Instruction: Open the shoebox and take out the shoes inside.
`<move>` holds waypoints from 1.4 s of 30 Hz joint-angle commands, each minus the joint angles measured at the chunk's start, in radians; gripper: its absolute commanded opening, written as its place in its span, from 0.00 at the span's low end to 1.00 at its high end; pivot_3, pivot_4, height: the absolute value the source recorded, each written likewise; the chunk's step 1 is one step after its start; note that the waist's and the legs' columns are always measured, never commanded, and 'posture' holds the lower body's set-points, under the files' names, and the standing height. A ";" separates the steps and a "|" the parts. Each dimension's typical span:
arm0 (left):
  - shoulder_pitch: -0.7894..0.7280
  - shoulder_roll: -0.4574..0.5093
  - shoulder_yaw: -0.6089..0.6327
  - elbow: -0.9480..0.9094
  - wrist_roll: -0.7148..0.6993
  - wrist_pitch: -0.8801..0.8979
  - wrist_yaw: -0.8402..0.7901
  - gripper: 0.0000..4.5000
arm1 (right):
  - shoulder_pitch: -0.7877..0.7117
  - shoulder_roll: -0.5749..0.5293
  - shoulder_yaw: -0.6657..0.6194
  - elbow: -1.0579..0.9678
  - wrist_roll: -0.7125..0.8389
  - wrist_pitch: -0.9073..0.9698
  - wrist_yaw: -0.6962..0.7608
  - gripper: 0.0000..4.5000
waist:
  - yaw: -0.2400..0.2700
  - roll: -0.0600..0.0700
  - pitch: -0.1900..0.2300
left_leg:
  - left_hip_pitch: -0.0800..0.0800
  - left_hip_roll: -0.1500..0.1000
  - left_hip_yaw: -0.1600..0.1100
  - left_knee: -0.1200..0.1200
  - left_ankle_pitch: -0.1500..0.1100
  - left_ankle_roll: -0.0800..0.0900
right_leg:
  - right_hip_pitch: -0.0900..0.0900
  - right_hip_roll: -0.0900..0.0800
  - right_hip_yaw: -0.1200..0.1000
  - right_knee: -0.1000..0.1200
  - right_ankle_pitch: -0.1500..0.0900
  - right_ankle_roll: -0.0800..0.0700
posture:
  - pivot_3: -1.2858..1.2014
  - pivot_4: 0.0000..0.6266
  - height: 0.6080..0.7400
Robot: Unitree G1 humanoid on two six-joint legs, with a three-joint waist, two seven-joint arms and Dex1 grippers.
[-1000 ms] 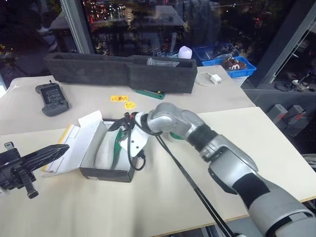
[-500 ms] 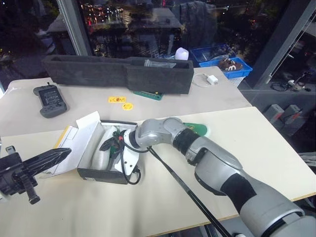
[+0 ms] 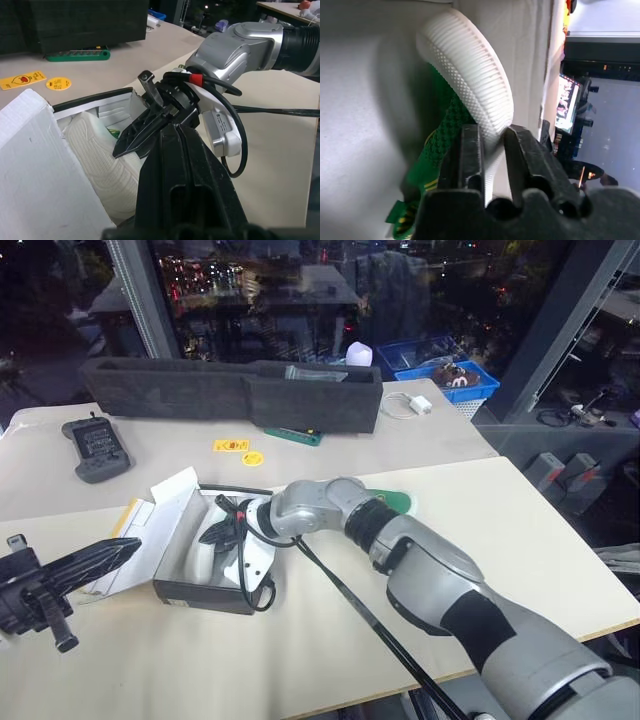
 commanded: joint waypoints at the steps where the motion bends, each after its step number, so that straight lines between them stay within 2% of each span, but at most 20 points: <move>1: -0.010 0.007 0.006 0.007 0.011 -0.021 -0.015 0.00 | 0.044 -0.010 0.013 -0.007 -0.001 -0.002 0.013 0.04 | 0.000 0.000 0.000 | 0.000 0.000 0.000 0.000 0.000 0.000 | 0.000 0.000 0.000 0.000 0.000 0.000 | 0.52 0.24 0.98; 5: -0.012 0.002 0.000 0.011 0.023 -0.025 -0.025 0.00 | 0.043 -0.050 -0.037 -0.068 0.038 -0.012 -0.005 0.04 | 0.000 -0.001 0.000 | -0.001 0.000 0.000 0.000 0.000 0.000 | 0.000 0.000 0.000 0.000 0.000 0.000 | 0.52 0.24 0.98; 8: -0.012 -0.002 -0.004 0.013 0.032 -0.027 -0.034 0.00 | 0.046 -0.103 -0.125 -0.122 0.143 -0.050 0.002 0.04 | 0.004 -0.001 0.000 | -0.004 0.000 0.000 0.000 0.000 0.000 | -0.002 0.000 0.000 -0.001 0.000 0.000 | 0.52 0.24 0.98; 12: -0.015 -0.006 -0.015 0.013 0.040 -0.030 -0.039 0.00 | 0.061 -0.164 -0.162 -0.173 0.192 -0.076 0.024 0.04 | 0.006 -0.001 0.000 | -0.008 0.000 0.000 0.001 0.000 0.000 | -0.004 0.000 0.000 -0.001 0.000 0.000 | 0.52 0.24 0.98; 15: -0.022 -0.007 -0.030 0.018 0.047 -0.032 -0.046 0.00 | 0.091 -0.204 -0.204 -0.238 0.276 -0.085 0.079 0.04 | 0.004 -0.003 -0.001 | -0.009 0.000 0.000 0.001 0.000 0.000 | -0.004 0.000 0.000 -0.002 0.000 0.001 | 0.52 0.24 0.98; 18: -0.025 -0.006 -0.042 0.024 0.065 -0.037 -0.057 0.00 | 0.125 -0.198 -0.240 -0.270 0.380 -0.051 0.159 0.04 | -0.002 -0.005 -0.002 | -0.008 0.000 0.000 -0.001 0.000 0.000 | -0.004 0.001 0.000 -0.002 0.001 0.004 | 0.52 0.24 0.98; 23: -0.040 -0.003 -0.052 0.034 0.076 -0.038 -0.065 0.00 | 0.176 -0.194 -0.257 -0.307 0.452 -0.013 0.252 0.04 | 0.000 -0.006 -0.003 | -0.008 0.001 -0.001 -0.001 0.000 0.000 | -0.005 0.002 0.000 -0.001 0.002 0.006 | 0.52 0.24 0.98; 28: -0.045 0.001 -0.063 0.043 0.087 -0.045 -0.077 0.00 | 0.250 -0.157 -0.327 -0.403 0.700 0.150 0.454 0.04 | 0.001 -0.005 -0.003 | -0.008 0.001 0.000 0.000 0.000 0.000 | -0.004 0.001 0.000 -0.001 0.001 0.004 | 0.52 0.24 0.98; 34: -0.042 -0.003 -0.066 0.044 0.096 -0.045 -0.087 0.00 | 0.285 -0.221 -0.442 -0.590 0.889 0.403 0.600 0.04 | 0.010 -0.003 -0.001 | -0.008 0.001 0.000 0.000 0.000 0.000 | -0.004 0.001 0.000 -0.001 0.001 0.004 | 0.52 0.24 0.98; 38: -0.047 -0.005 -0.082 0.051 0.108 -0.049 -0.095 0.00 | 0.306 -0.294 -0.532 -0.763 1.013 0.631 0.658 0.04 | 0.023 -0.003 -0.001 | -0.008 0.001 0.000 0.000 0.000 0.000 | -0.004 0.001 -0.001 -0.001 0.001 0.004 | 0.52 0.24 0.98; 42: -0.067 -0.003 -0.116 0.060 0.114 -0.054 -0.095 0.00 | 0.314 -0.382 -0.649 -0.907 1.124 0.907 0.631 0.04 | 0.029 -0.002 0.001 | -0.009 0.001 0.001 0.000 0.000 0.000 | -0.005 0.001 -0.001 -0.001 -0.001 0.001 | 0.52 0.24 0.98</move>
